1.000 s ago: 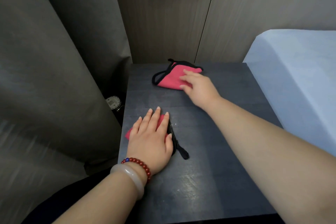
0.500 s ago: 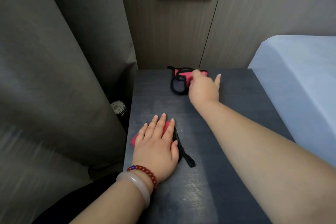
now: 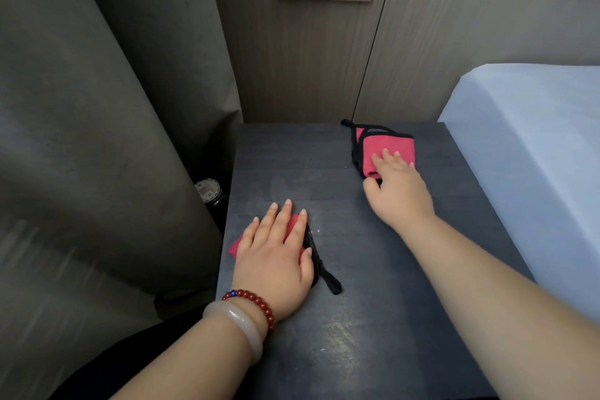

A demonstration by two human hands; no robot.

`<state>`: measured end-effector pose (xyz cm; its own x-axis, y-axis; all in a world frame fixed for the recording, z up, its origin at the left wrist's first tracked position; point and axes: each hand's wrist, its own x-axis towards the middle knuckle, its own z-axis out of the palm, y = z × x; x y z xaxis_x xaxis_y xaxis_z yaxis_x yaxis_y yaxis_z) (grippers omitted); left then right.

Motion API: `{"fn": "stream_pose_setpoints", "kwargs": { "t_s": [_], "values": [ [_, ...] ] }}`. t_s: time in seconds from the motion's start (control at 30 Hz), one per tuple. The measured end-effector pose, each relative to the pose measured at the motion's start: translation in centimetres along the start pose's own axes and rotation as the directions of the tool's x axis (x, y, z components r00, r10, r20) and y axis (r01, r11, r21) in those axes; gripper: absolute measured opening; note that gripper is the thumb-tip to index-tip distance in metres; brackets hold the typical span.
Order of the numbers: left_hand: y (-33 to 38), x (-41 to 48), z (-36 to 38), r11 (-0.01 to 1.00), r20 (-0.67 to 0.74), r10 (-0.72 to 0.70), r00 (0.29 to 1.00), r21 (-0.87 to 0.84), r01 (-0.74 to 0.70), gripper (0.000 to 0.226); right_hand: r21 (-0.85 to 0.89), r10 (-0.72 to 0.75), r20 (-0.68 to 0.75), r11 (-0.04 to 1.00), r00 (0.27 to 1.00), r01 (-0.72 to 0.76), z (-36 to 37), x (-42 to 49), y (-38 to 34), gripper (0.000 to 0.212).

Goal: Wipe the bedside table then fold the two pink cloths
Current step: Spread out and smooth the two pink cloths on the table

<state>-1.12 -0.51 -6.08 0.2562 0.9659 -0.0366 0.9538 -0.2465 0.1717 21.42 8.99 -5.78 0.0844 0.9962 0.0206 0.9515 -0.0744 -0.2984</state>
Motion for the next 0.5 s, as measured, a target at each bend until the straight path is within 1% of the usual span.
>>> {"fn": "stream_pose_setpoints", "kwargs": {
  "t_s": [0.1,0.17,0.23,0.3,0.4,0.5],
  "values": [
    [0.5,-0.1,-0.7,0.999,0.022,-0.027,0.999,0.029,0.026,0.065,-0.062,0.022,0.031,0.998,0.999,-0.02,0.7,-1.3,-0.5,0.069],
    [1.4,-0.5,-1.2,0.995,0.017,-0.088,0.996,0.049,0.087,0.071,-0.116,0.038,0.072,0.993,0.997,-0.03,1.4,-1.9,-0.5,0.075],
    [2.2,-0.8,-1.2,0.989,0.047,-0.145,0.988,0.03,0.144,0.082,-0.138,0.039,0.066,0.99,0.997,-0.03,1.8,-2.0,-0.6,0.076],
    [2.5,-0.5,-0.9,0.985,0.108,-0.17,0.98,0.022,0.169,0.084,-0.133,0.038,0.063,0.991,0.997,-0.029,1.8,-1.8,-0.5,0.074],
    [2.2,1.6,-0.9,0.991,0.14,-0.133,0.981,0.019,0.131,0.066,-0.137,0.052,0.059,0.99,0.997,-0.044,1.6,-1.5,0.8,0.068],
    [2.4,4.4,-1.4,0.994,0.124,-0.075,0.99,-0.065,0.083,0.049,-0.133,0.105,0.01,0.986,0.994,-0.102,1.3,-1.6,2.4,0.067]
  ]
}}
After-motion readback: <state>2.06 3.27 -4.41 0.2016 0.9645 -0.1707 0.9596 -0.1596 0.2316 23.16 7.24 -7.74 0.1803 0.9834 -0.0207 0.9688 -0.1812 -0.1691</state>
